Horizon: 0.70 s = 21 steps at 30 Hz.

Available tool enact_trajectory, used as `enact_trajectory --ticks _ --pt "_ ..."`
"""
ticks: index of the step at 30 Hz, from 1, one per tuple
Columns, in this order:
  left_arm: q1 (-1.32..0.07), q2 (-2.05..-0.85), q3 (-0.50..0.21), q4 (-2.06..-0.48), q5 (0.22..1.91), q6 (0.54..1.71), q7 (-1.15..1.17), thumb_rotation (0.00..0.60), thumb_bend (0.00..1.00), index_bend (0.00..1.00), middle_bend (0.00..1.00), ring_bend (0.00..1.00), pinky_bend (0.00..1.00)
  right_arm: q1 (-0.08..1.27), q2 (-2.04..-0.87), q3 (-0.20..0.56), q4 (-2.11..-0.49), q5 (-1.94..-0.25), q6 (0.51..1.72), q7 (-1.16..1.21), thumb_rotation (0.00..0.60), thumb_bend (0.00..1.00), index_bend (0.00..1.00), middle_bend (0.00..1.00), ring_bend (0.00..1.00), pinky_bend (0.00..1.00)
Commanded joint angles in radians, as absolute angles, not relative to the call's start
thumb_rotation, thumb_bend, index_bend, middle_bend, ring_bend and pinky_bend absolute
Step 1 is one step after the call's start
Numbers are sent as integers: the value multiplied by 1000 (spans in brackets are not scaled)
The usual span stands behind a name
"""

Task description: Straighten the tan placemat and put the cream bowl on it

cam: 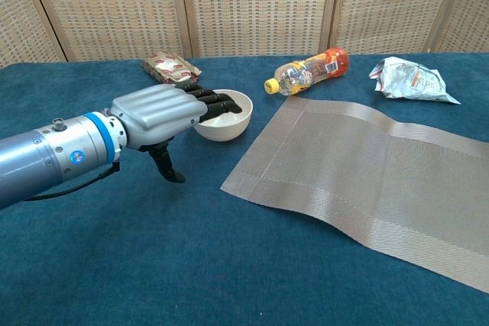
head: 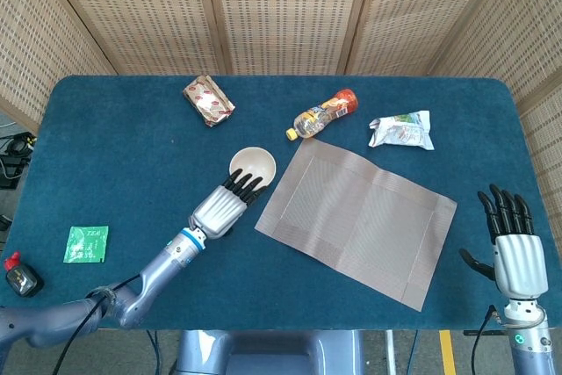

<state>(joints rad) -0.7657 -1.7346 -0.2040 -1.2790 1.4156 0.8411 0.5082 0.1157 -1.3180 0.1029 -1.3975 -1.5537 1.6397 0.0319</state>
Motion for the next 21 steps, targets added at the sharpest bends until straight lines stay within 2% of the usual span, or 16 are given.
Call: enact_trajectory --ticks 1,21 --pt "-795 -1775 -207 -1233 1395 820 517 600 70 0 0 0 0 116 -1318 106 -1395 -1550 1637 38 600 239 35 0 0 0" --pt "-904 -1916 -196 -1058 1362 780 538 600 77 18 0 0 0 112 -1310 135 -1382 -1527 1637 88 600 239 35 0 0 0"
